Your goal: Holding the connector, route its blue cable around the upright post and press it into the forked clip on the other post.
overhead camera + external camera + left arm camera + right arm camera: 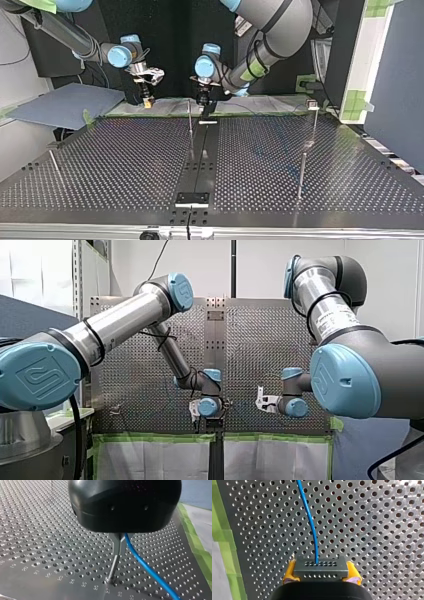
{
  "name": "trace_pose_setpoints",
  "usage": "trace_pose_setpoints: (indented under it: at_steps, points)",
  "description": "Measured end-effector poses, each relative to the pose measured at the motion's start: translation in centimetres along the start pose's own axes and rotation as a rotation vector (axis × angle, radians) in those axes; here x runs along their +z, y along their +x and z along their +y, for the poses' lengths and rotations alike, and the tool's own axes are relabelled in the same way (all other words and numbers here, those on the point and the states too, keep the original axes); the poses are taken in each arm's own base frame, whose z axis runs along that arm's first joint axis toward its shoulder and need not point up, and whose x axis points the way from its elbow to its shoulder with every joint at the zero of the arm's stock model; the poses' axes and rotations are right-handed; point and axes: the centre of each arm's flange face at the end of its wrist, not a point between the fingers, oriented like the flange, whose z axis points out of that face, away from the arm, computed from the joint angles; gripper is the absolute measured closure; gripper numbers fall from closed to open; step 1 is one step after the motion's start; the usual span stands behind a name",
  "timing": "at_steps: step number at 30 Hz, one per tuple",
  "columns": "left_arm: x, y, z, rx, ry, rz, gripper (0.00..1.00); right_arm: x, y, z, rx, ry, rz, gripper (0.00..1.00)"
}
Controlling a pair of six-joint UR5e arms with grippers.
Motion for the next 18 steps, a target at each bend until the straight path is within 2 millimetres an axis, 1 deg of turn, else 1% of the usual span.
trace_pose_setpoints:
  at_steps: [4,7,9,11,18]
  points:
    - [0.1,0.6,0.4,-0.003,-0.002,0.017,1.0,0.0,0.0,0.0,0.0,-0.006,0.002,1.0]
    - [0.3,1.9,0.8,0.0,-0.009,0.04,1.0,0.1,0.0,0.1,0.0,-0.012,0.004,1.0]
    - [0.4,2.3,0.9,0.0,-0.006,0.044,1.0,0.1,0.0,0.2,-0.001,-0.015,0.004,1.0]
    - [0.5,2.4,0.9,-0.002,-0.004,0.043,1.0,0.1,0.0,0.2,-0.001,-0.017,0.004,1.0]
    - [1.7,1.6,0.6,-0.01,0.009,0.041,1.0,0.3,0.1,0.4,-0.002,-0.034,0.01,1.0]
